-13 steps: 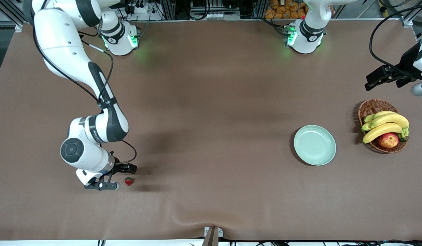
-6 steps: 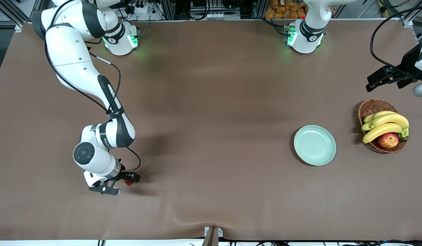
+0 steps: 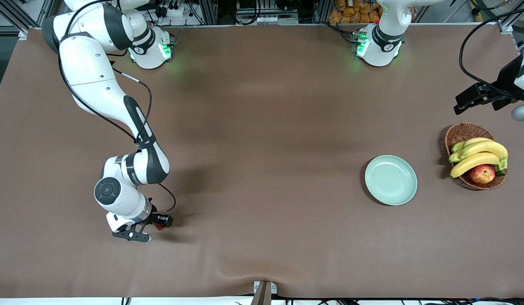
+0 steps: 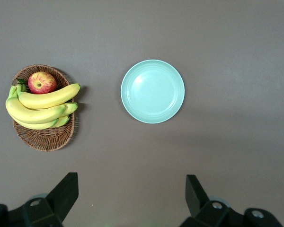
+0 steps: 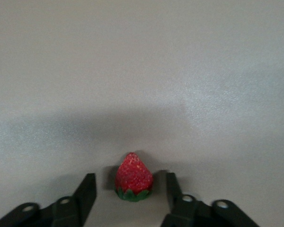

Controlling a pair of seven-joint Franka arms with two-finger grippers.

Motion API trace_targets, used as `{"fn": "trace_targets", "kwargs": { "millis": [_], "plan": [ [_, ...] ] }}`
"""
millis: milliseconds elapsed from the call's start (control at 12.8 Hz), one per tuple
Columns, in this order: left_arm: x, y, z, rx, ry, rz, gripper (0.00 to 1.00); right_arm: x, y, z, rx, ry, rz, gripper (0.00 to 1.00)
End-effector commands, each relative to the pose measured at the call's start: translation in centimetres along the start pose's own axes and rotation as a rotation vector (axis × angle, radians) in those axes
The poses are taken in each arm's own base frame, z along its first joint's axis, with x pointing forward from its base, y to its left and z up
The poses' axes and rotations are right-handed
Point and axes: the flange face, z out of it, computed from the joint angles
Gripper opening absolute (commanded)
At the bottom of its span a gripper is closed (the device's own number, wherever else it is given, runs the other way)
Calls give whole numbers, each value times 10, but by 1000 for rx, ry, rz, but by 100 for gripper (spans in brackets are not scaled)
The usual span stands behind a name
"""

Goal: Collect all strawberries into plate
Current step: 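Reach the right gripper down and grasp the nearest red strawberry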

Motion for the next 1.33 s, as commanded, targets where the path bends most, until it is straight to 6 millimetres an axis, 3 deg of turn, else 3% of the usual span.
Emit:
{"fn": "trace_targets", "kwargs": {
  "millis": [0,390,468,624,780,936,1170,1248],
  "plan": [
    [0,-2,0,-21,14,12,100,5,-2,0,-15,14,-10,0],
    [1,-2,-1,-22,23,12,100,2,-14,-20,-5,-16,-67,0],
    [2,-2,0,-23,23,12,100,-4,-31,-34,6,-44,-110,0],
    [2,-2,-1,-22,23,12,100,-24,-80,-70,14,-94,-182,0],
    [2,-2,0,-22,22,12,100,-56,-143,-97,39,-110,-248,0],
    [2,-2,1,-22,22,12,100,-96,-206,-106,89,-132,-222,0],
    [3,-1,1,-24,29,12,100,-180,-302,-109,97,-149,-136,0],
    [4,-2,1,-24,31,11,100,-199,-327,-112,130,-119,-95,0]
  ]
}}
